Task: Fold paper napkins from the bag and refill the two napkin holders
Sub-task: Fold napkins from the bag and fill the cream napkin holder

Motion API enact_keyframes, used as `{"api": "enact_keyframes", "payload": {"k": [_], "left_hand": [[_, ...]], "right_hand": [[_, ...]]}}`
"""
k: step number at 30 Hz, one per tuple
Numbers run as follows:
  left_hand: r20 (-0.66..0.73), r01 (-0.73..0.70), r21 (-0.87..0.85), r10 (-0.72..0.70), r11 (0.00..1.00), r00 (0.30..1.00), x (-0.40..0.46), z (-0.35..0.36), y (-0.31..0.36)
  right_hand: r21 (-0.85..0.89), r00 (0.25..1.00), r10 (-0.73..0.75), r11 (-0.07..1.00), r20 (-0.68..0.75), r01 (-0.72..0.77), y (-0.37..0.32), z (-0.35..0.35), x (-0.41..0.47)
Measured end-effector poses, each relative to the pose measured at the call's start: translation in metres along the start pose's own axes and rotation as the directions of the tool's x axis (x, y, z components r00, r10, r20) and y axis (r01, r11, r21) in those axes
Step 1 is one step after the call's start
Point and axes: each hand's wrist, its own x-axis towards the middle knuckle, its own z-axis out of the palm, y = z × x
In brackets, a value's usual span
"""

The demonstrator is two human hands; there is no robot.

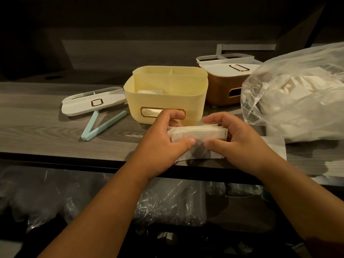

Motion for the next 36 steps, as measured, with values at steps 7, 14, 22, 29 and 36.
{"api": "enact_keyframes", "payload": {"k": [7,14,22,29,36], "left_hand": [[0.013,-0.08,0.027,0.08,0.996,0.997,0.007,0.01,0.014],[0.122,-0.043,-0.002,0.043,0.999,0.992,0.01,0.022,0.012],[0.133,-0.03,-0.081,0.04,0.996,0.99,0.008,0.02,0.011],[0.15,-0.053,-0.104,0.069,0.993,0.986,0.005,0.019,0.011],[0.064,-0.122,-0.039,0.124,0.992,0.99,0.001,0.021,0.011]], "right_hand": [[-0.115,0.993,-0.039,0.993,-0.112,0.026,-0.009,-0.003,-0.007],[-0.5,0.936,0.128,0.817,-0.329,-0.288,-0.011,-0.053,-0.009],[-0.752,0.938,0.329,0.591,-0.108,-0.294,-0.008,-0.051,0.002],[-0.742,0.97,0.236,0.661,0.059,-0.116,-0.017,-0.051,0.018],[-0.695,0.987,0.093,0.719,0.129,0.023,-0.049,-0.047,0.044]]}}
